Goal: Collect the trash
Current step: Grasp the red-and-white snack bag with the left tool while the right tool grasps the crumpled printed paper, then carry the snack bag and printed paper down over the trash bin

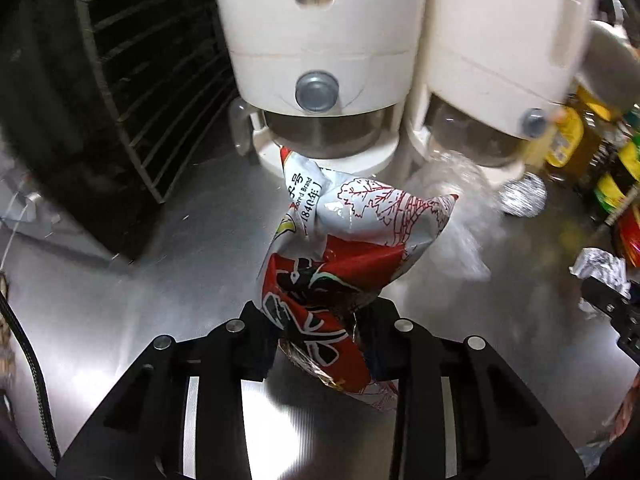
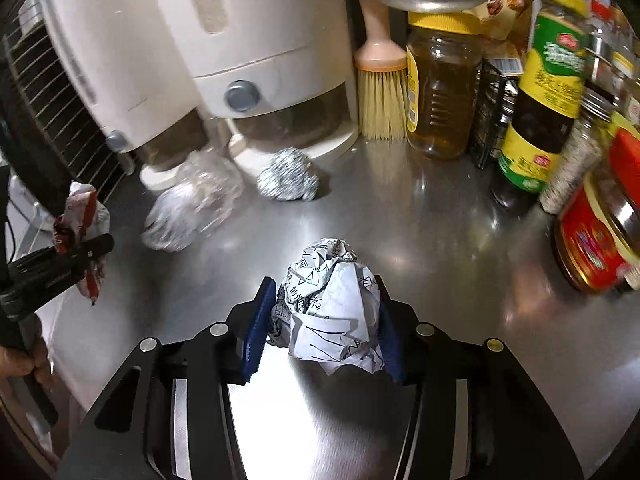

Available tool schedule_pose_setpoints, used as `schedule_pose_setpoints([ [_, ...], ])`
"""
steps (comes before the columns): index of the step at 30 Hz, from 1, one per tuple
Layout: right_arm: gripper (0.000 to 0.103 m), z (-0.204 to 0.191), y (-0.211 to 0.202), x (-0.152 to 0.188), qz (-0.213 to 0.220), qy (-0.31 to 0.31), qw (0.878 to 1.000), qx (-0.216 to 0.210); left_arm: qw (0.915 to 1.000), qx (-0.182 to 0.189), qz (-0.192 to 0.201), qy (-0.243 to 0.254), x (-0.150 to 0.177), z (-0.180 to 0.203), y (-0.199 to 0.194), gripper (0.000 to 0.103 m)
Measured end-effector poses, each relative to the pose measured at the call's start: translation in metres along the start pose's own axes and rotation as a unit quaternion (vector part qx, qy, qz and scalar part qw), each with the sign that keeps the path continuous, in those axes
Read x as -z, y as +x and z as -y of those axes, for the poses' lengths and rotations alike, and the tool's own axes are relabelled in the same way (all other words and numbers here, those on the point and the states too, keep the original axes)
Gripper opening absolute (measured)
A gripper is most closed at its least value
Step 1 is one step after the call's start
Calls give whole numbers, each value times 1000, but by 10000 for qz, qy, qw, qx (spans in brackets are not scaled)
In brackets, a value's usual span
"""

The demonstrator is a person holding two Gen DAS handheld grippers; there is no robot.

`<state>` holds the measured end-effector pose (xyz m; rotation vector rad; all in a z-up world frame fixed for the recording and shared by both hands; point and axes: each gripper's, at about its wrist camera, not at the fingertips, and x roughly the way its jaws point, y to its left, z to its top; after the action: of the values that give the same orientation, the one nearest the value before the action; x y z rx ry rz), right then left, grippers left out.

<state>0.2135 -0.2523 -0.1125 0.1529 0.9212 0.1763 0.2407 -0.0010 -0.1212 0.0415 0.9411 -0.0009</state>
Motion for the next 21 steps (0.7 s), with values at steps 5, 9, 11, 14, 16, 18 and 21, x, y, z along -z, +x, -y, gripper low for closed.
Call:
schedule_pose_setpoints([
  [5, 49, -13, -36, 28, 53, -124, 9999, -21, 9997, 79, 211, -13, 33, -1, -57, 32],
  [9, 49, -25, -78, 57, 225, -280, 9993, -49, 9993, 147, 338, 6, 66, 0, -99, 32],
  [11, 49, -28, -96, 71, 287, -322, 9990, -66, 9990, 195, 392, 46, 83, 5, -115, 32],
  [14, 49, -30, -120, 97, 374, -358, 9986, -86, 9983, 371, 443, 65, 119, 14, -140, 32],
  [16, 49, -30, -133, 117, 403, -391, 9984, -78, 9980, 446, 446, 109, 139, 19, -146, 32],
  [18, 49, -29, -141, 138, 401, -424, 9983, -79, 9976, 522, 438, 129, 161, 25, -152, 32],
  [21, 49, -25, -144, 164, 364, -437, 9983, -84, 9972, 598, 433, 142, 194, 32, -155, 32],
])
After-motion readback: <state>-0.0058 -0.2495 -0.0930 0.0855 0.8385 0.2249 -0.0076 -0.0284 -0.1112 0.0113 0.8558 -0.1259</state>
